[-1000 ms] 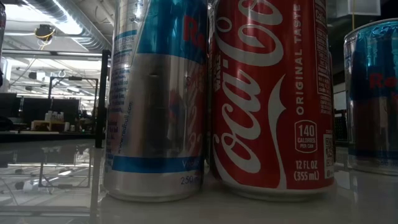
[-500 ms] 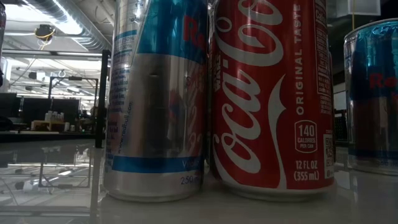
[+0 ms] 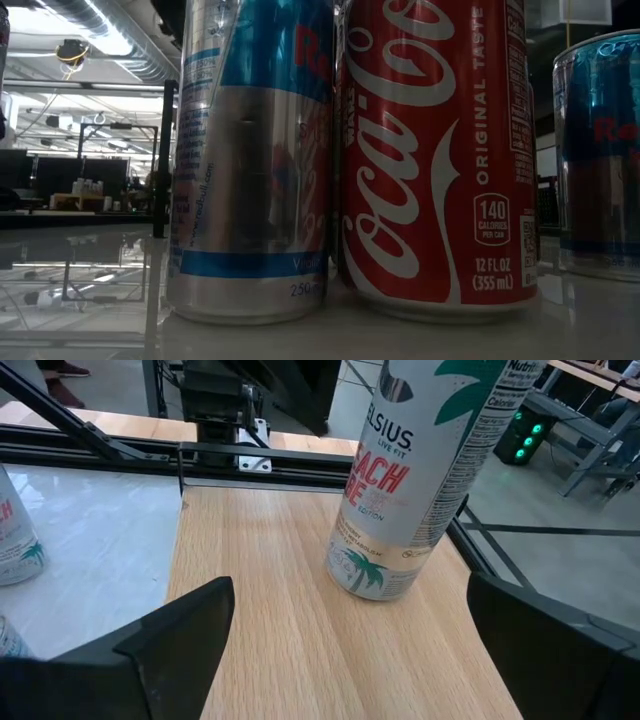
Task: Place canned beverage on shelf
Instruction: Put the center white soda can on the shelf
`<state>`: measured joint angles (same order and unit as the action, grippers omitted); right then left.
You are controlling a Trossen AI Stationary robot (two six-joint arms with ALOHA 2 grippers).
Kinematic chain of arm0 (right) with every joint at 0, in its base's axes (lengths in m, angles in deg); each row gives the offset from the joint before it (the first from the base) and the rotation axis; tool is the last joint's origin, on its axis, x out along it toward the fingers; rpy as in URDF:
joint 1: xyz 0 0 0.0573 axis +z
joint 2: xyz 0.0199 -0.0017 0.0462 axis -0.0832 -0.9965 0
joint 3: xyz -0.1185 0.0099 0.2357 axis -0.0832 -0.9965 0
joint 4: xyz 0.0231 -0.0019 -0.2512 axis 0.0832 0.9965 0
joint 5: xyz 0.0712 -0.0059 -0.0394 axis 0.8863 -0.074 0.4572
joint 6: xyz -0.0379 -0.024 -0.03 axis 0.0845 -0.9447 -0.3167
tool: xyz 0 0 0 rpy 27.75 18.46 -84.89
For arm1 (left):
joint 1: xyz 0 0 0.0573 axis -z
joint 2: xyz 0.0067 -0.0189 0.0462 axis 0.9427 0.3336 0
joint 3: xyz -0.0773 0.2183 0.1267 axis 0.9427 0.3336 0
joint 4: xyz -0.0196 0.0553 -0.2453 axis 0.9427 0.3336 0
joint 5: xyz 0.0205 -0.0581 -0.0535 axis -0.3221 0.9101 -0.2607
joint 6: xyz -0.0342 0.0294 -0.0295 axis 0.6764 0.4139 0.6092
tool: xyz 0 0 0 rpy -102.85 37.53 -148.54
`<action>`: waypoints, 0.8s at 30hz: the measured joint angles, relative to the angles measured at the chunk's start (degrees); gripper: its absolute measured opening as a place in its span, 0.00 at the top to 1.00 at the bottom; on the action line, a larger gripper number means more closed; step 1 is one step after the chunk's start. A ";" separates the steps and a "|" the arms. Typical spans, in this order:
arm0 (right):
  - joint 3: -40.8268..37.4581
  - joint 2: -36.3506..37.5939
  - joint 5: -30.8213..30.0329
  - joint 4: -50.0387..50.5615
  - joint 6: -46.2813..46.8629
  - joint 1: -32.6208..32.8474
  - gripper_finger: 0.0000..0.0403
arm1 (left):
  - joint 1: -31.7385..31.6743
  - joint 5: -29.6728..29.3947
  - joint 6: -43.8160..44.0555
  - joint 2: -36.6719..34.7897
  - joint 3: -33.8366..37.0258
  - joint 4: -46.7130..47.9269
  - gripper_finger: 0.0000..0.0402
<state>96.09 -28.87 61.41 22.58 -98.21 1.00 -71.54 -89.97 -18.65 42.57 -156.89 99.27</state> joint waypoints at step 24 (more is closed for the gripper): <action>0.00 -0.02 -1.24 0.14 -0.06 0.00 0.03 | -5.01 4.04 -2.18 3.09 4.55 -15.47 0.15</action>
<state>96.09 -28.89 60.18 22.72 -98.27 1.00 -76.55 -85.93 -20.84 45.66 -152.33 83.80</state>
